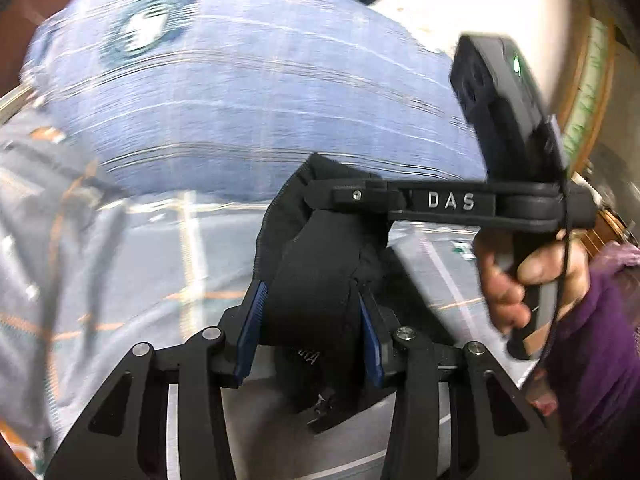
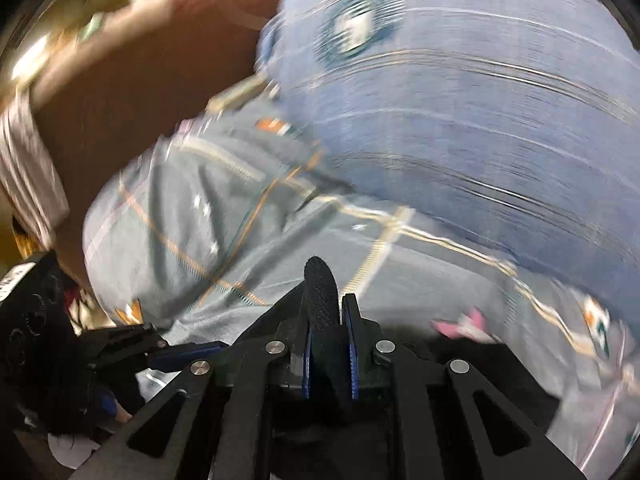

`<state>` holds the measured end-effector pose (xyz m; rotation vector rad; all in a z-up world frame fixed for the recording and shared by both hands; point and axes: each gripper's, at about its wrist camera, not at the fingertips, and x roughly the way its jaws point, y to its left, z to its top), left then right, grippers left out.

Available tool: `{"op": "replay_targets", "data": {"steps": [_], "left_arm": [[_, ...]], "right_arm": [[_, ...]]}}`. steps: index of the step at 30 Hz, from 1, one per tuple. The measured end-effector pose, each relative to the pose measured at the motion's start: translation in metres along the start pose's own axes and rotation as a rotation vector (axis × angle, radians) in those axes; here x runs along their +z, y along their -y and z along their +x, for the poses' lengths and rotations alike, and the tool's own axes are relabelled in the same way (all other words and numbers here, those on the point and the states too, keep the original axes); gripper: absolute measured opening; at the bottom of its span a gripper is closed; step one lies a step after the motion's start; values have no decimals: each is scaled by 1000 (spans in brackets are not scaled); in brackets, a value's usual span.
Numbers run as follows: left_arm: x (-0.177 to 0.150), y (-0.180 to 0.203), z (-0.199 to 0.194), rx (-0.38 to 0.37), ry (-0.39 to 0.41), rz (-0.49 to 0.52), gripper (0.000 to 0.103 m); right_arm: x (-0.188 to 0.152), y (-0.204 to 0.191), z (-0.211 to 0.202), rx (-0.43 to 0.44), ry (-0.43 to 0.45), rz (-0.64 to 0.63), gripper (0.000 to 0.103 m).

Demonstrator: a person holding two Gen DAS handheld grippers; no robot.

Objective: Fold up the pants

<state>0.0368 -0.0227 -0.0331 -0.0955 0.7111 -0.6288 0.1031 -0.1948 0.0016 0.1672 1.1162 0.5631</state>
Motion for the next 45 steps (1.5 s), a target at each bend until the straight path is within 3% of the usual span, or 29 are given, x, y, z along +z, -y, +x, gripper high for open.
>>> {"op": "replay_targets", "data": {"steps": [4, 11, 13, 15, 17, 19, 21, 23, 27, 30, 33, 36, 42, 45], "left_arm": [[11, 51, 35, -34, -40, 76, 42], [-5, 119, 116, -50, -135, 210, 45], [-12, 134, 130, -60, -165, 242, 48], [-19, 148, 133, -104, -158, 269, 57], [-20, 160, 129, -180, -158, 283, 64], [-16, 163, 119, -270, -168, 282, 66], [-10, 161, 102, -353, -170, 271, 66], [-2, 161, 77, -387, -149, 290, 66], [9, 143, 34, -325, -82, 319, 69], [12, 115, 24, -194, -73, 318, 70], [13, 93, 35, -45, -106, 275, 70], [9, 80, 53, 78, -170, 225, 70], [-3, 77, 84, 190, -220, 192, 70], [-15, 77, 95, 224, -242, 198, 70]], "right_arm": [[-34, 64, -43, 3, 101, 159, 12], [-112, 167, -49, 27, 194, 444, 13], [-135, 192, -45, 12, 210, 522, 23], [-140, 206, -46, -7, 208, 561, 33], [-141, 217, -57, -35, 244, 567, 35], [-146, 226, -63, -38, 272, 603, 42], [-149, 231, -69, -24, 282, 620, 43], [-147, 223, -76, -62, 292, 574, 43], [-148, 217, -86, -89, 302, 573, 43], [-155, 223, -93, -121, 311, 624, 45], [-160, 222, -106, -165, 343, 658, 46], [-153, 200, -119, -136, 377, 577, 46], [-130, 136, -113, -108, 363, 385, 34], [-131, 126, -87, -121, 271, 351, 34]]}}
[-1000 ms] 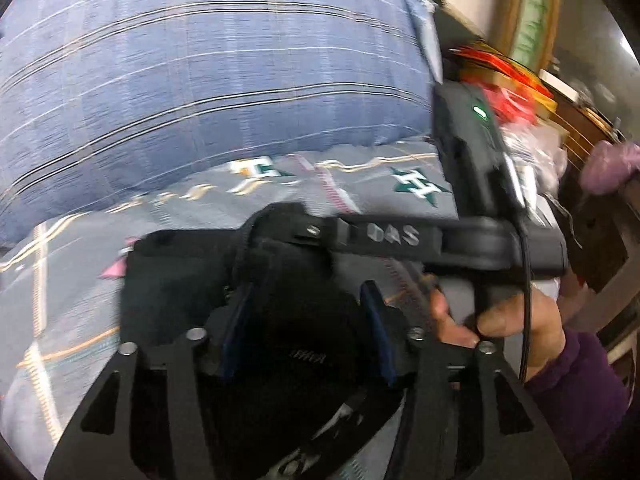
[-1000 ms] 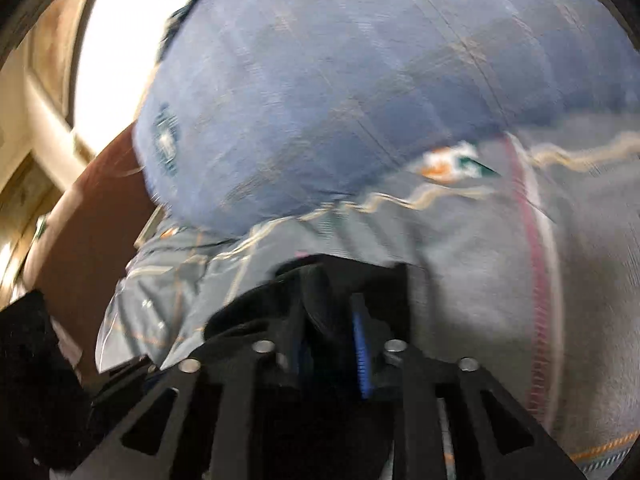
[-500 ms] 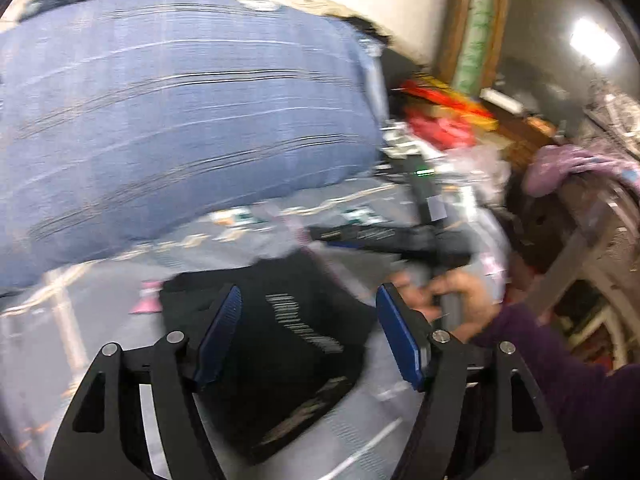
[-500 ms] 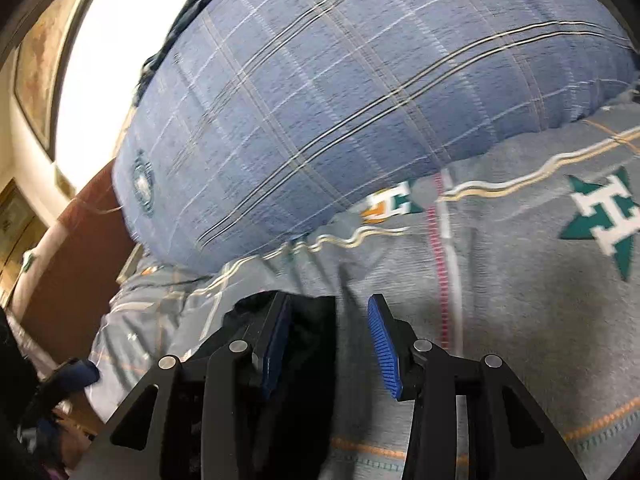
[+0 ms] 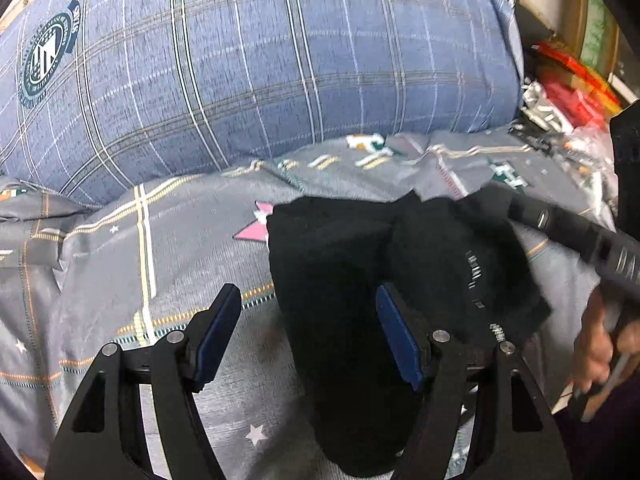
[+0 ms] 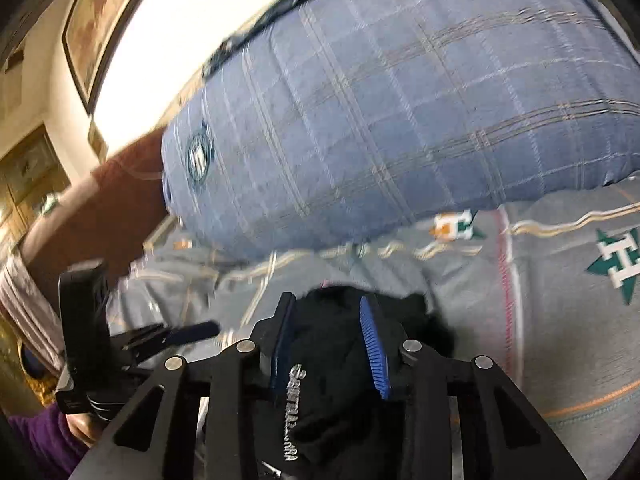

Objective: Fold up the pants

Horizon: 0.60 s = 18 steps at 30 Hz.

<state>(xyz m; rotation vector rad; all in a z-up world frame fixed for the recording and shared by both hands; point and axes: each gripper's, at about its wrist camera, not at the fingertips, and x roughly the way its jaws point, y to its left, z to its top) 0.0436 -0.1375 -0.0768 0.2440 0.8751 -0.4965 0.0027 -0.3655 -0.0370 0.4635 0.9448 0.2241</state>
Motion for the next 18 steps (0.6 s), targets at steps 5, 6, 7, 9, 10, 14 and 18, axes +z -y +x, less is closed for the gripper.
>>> {"op": "replay_targets", "data": {"steps": [5, 6, 7, 9, 10, 14, 18], "left_arm": [[-7, 3, 17, 25, -30, -9, 72], [-9, 3, 19, 21, -25, -13, 74], [-9, 4, 20, 24, -21, -10, 76], [-9, 10, 23, 45, -18, 16, 79], [-10, 12, 25, 52, -19, 28, 79], [-11, 14, 39, 66, -41, 35, 85], [-7, 4, 49, 21, -84, -35, 91]], "right_arm": [[-19, 7, 22, -108, -104, -25, 27], [-23, 13, 23, -138, -119, -17, 28], [-27, 18, 24, -153, -134, -13, 28], [-35, 27, 26, -162, -162, -7, 29], [-36, 29, 27, -167, -161, -11, 31], [-43, 35, 32, -194, -172, -23, 40], [-42, 39, 39, -199, -178, -10, 43]]}}
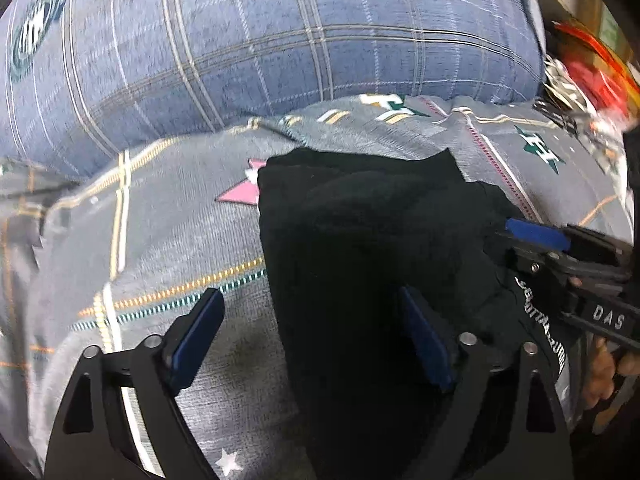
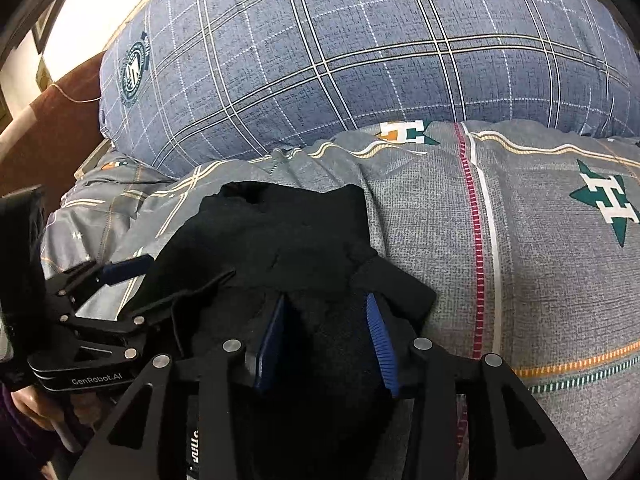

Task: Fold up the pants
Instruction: 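Release and press the folded pants stack flat with both grippers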

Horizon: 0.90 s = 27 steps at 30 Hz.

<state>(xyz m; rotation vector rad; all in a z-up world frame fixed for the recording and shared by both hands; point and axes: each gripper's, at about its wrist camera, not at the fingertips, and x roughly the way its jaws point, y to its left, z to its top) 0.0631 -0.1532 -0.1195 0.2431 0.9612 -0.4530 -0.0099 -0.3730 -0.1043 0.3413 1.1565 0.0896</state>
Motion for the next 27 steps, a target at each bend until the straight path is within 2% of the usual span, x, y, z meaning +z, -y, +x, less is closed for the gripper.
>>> {"op": "replay_targets", "data": {"steps": [3, 6, 9, 12, 18, 22, 27], "left_arm": [[3, 2, -5, 14, -12, 11, 90], [1, 4, -23, 7, 19, 9, 87], [-8, 8, -47, 73, 74, 34, 87], [-14, 7, -69, 105, 129, 31, 87], [-24, 11, -95, 186, 176, 61, 87], [-28, 13, -97, 212, 183, 89, 87], [-29, 13, -80, 221, 145, 92, 87]], "right_arm": [[1, -1, -2, 1, 0, 11, 44], [4, 1, -13, 23, -5, 62, 46], [5, -1, -28, 15, 9, 74, 47], [7, -4, -42, 8, 47, 68, 47], [2, -17, -55, 17, 57, 59, 47], [-6, -23, -54, 5, 30, 63, 47], [-10, -23, -45, -12, -4, 59, 47]]}}
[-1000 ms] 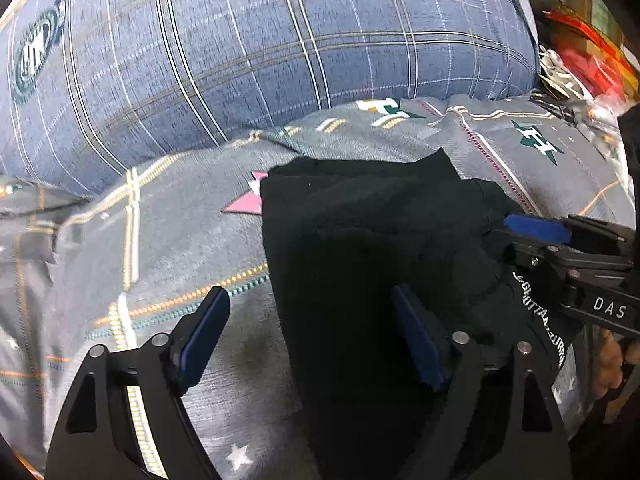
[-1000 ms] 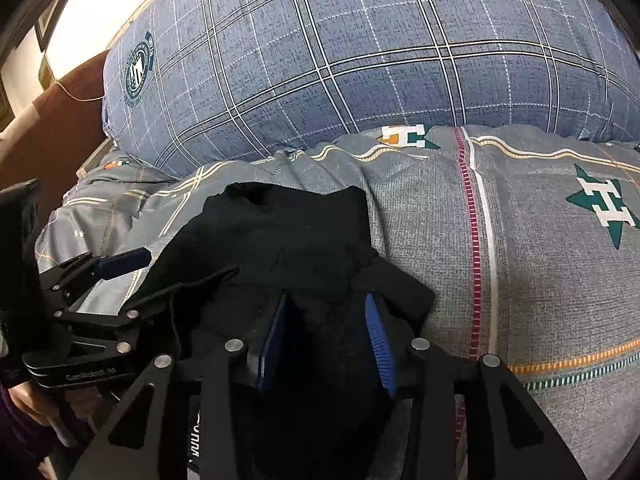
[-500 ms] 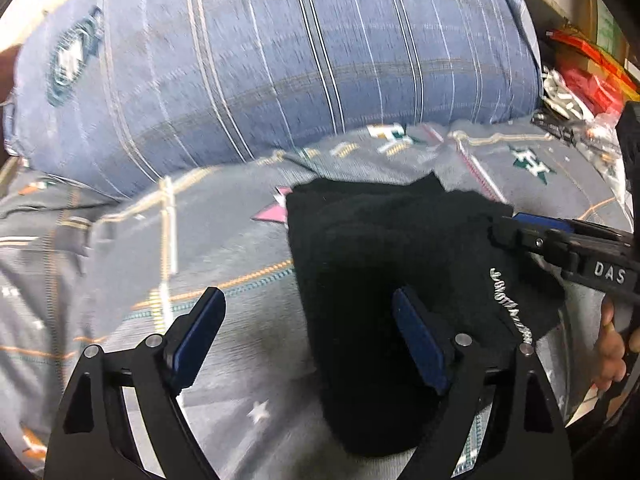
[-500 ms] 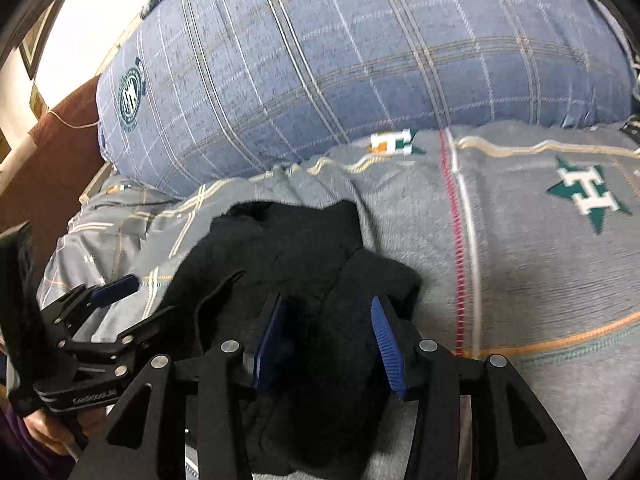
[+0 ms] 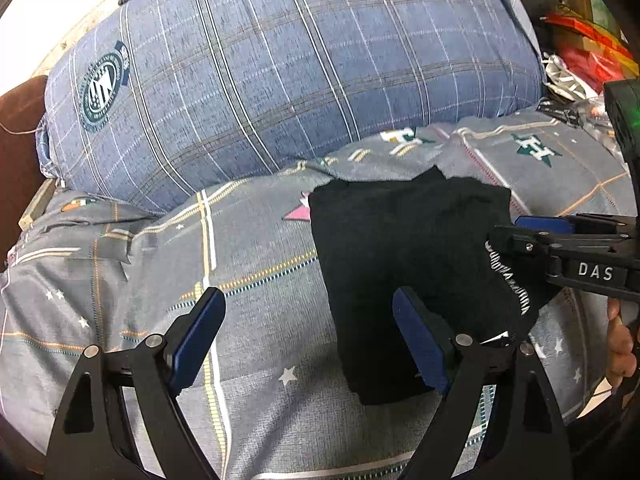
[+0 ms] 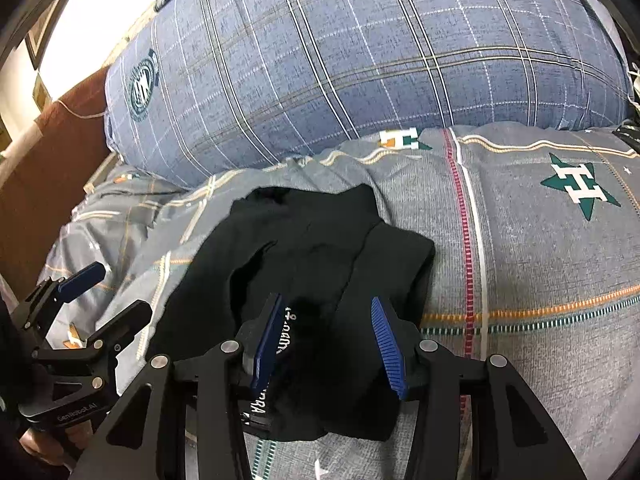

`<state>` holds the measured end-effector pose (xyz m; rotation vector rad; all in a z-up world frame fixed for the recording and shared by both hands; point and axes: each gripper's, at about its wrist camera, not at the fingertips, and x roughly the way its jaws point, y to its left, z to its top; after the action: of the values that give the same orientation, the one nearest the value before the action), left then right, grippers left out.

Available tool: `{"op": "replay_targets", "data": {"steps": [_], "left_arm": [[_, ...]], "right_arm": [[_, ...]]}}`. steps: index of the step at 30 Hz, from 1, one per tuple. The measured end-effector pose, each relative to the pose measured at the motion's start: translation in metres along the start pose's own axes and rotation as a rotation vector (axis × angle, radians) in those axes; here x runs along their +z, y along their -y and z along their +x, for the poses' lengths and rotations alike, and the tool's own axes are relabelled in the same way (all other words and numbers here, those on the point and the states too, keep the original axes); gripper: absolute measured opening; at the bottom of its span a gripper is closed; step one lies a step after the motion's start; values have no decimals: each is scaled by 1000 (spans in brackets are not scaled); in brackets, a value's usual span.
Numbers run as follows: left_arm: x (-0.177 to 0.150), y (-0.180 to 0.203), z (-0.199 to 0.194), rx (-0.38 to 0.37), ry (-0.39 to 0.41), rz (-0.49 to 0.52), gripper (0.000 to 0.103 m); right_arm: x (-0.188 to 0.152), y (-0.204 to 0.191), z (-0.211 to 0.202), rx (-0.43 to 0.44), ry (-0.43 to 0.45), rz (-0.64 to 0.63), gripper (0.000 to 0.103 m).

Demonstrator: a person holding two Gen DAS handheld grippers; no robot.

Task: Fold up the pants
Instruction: 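Release and press the folded pants stack flat with both grippers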

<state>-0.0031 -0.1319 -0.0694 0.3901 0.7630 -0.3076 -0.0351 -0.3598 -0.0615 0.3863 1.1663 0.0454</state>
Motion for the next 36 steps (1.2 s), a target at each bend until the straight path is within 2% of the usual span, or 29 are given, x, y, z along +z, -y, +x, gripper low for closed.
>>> {"op": "replay_targets", "data": {"steps": [3, 6, 9, 17, 28, 36], "left_arm": [[-2, 0, 9, -2, -10, -12, 87], [-1, 2, 13, 2, -5, -10, 87], [0, 4, 17, 1, -5, -7, 87], [0, 9, 30, -7, -18, 5, 88], [-5, 9, 47, 8, -49, -1, 100], [-2, 3, 32, -5, -36, -41, 99]], "right_arm": [[0, 5, 9, -12, -26, 21, 47], [-2, 11, 18, -14, -53, 45, 55], [-3, 18, 27, 5, -84, 80, 57], [-1, 13, 34, -17, -82, 40, 61], [0, 13, 36, -15, -88, 27, 62], [1, 12, 28, -7, -86, 15, 63]]}}
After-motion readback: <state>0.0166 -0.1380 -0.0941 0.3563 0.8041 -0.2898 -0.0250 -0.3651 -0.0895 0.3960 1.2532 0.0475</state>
